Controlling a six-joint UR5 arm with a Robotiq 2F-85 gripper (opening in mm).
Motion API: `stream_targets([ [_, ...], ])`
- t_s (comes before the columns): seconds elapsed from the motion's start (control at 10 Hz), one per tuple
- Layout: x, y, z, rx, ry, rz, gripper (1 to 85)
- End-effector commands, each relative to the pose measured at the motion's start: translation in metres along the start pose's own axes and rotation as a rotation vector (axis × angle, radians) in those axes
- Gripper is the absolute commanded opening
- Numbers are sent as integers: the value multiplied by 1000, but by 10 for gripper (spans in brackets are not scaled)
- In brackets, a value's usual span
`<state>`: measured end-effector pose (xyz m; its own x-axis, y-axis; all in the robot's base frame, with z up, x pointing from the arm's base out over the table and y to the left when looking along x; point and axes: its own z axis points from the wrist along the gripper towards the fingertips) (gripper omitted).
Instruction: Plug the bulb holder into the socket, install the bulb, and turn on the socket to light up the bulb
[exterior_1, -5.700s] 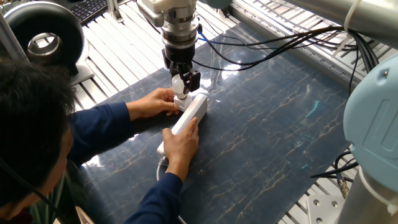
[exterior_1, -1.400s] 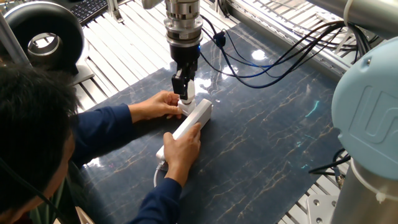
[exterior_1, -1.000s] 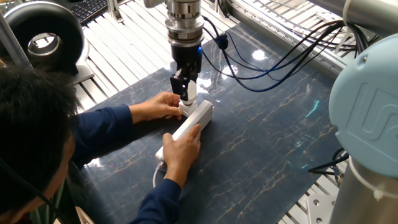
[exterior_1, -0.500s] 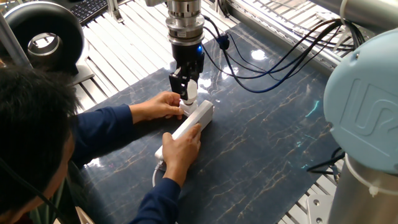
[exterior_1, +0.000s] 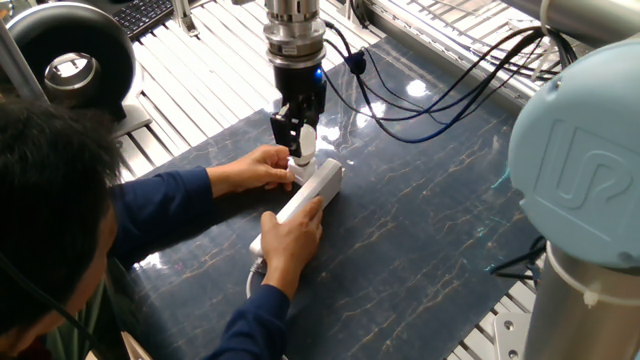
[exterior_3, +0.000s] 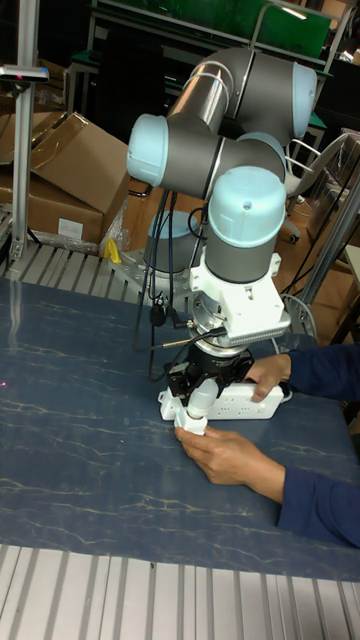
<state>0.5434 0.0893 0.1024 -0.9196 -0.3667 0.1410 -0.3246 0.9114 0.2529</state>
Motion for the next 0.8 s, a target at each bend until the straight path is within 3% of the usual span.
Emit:
stream_targets([
  [0.0, -14, -6, -4, -2, -34, -51, 653],
  [0.1, -19, -5, -5, -15, -50, -70, 780],
  [0.3, -23, -17, -4, 32, -55, -108, 810],
  [0.5, -34, -35, -9, 114, -75, -167, 807],
  [0.6, -40, -42, -16, 161, -77, -189, 763],
  [0.7, -42, -36, -21, 161, -68, -177, 707],
])
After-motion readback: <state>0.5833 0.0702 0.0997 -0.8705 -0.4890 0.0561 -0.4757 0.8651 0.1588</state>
